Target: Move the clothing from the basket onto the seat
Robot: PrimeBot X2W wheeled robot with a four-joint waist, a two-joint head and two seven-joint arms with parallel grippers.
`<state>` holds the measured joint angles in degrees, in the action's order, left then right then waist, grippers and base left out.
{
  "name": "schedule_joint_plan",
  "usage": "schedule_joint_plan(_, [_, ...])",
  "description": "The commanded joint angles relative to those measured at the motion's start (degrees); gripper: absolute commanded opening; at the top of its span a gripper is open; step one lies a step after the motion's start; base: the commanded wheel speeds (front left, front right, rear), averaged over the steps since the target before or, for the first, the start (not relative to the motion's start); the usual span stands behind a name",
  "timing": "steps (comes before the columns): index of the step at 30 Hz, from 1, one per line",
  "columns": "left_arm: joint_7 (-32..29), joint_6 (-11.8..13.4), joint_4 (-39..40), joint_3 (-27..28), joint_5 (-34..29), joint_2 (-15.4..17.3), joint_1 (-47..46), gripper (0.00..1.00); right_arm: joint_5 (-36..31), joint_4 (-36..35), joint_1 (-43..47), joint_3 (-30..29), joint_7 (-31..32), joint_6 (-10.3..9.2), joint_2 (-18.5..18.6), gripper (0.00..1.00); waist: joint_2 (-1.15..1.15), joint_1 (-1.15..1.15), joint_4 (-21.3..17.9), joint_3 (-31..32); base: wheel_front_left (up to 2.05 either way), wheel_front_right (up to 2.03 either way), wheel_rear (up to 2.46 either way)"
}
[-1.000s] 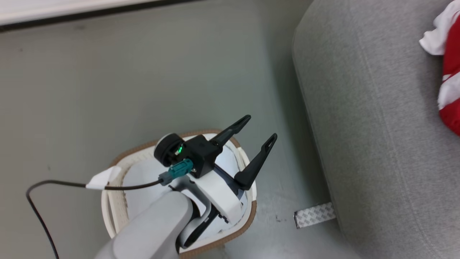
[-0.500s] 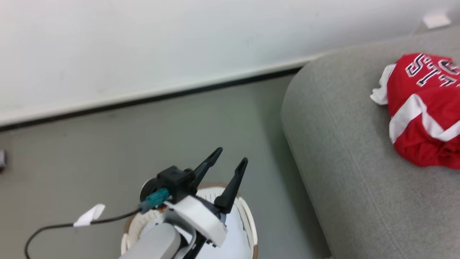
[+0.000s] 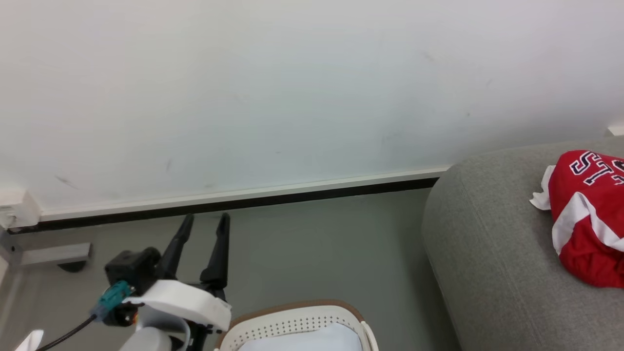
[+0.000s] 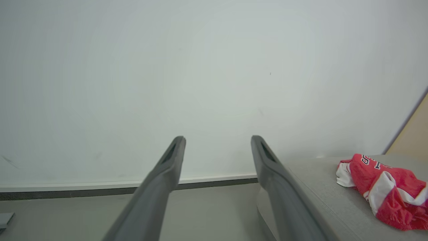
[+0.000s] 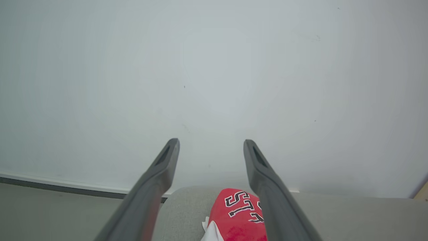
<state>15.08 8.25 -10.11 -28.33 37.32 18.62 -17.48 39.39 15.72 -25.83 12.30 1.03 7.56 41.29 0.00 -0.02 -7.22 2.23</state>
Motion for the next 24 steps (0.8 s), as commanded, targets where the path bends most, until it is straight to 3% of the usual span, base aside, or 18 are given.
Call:
schedule_joint_plan(1, [0.1,1.0,0.8,1.5,0.1,0.2,1.8,1.00,-1.7,-0.9,2.2,-1.5,-1.6,-0.15,-1.7,1.00,0.00,0.02,1.7,1.4,0.00,0.00,0.00])
schedule_joint_plan(7, [0.1,3.1,3.3,7.5,-1.4,0.1,7.6,1.00,-11.5,-5.1,12.2,-7.5,-6.8,-0.15,-11.7,1.00,0.00,0.02,3.1,2.1,0.00,0.00,0.00])
schedule_joint_plan(15, [0.1,-1.2,2.4,16.3,-5.8,-3.8,14.3,1.00,-17.8,-8.9,24.6,-9.7,-13.6,-0.14,-26.3,1.00,0.00,0.02,3.3,2.0,0.00,0.00,0.00])
schedule_joint_plan(24, [0.1,-7.1,0.2,22.8,-14.1,-9.9,17.5,1.00,-18.4,-6.0,22.9,-3.3,-15.8,-0.14,-30.4,1.00,0.00,0.02,3.8,0.0,0.00,0.00,0.00])
